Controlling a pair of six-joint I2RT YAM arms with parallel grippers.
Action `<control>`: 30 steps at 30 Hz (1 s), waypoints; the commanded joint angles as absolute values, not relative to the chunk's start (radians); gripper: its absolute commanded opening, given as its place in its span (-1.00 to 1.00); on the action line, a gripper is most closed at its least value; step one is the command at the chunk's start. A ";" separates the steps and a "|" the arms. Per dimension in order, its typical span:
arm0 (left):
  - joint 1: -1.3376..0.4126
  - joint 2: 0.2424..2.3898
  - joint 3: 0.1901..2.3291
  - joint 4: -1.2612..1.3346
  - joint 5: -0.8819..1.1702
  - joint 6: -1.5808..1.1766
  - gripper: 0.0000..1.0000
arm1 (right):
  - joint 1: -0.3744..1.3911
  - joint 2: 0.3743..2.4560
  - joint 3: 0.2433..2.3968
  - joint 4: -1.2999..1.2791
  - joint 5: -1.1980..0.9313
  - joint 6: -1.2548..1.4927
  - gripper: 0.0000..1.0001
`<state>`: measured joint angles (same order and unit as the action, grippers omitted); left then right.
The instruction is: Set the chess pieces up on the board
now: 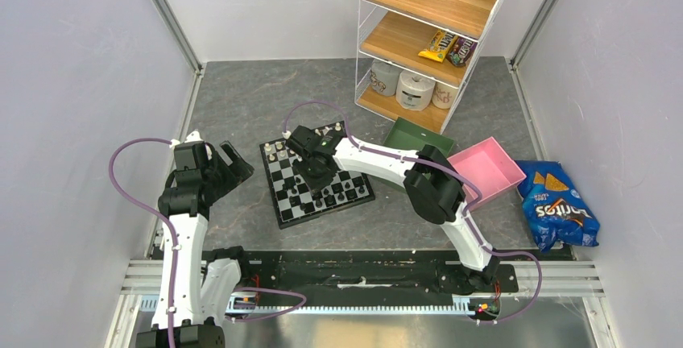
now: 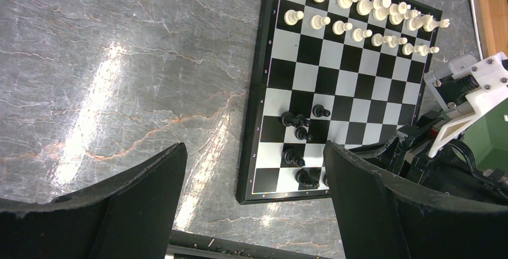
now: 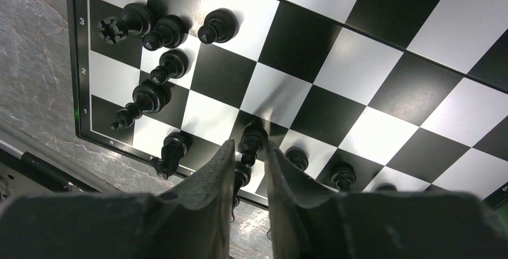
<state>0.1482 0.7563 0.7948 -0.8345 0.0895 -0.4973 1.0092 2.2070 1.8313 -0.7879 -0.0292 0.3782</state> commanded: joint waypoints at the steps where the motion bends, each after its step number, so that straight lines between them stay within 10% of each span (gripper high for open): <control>1: 0.147 0.749 0.790 -0.798 0.109 -0.511 0.82 | 1.015 2.106 1.872 -0.793 -0.027 0.375 -0.30; 30: 0.147 0.750 0.788 -0.799 0.104 -0.513 0.82 | 1.105 2.170 1.902 -0.804 -0.105 0.390 -0.03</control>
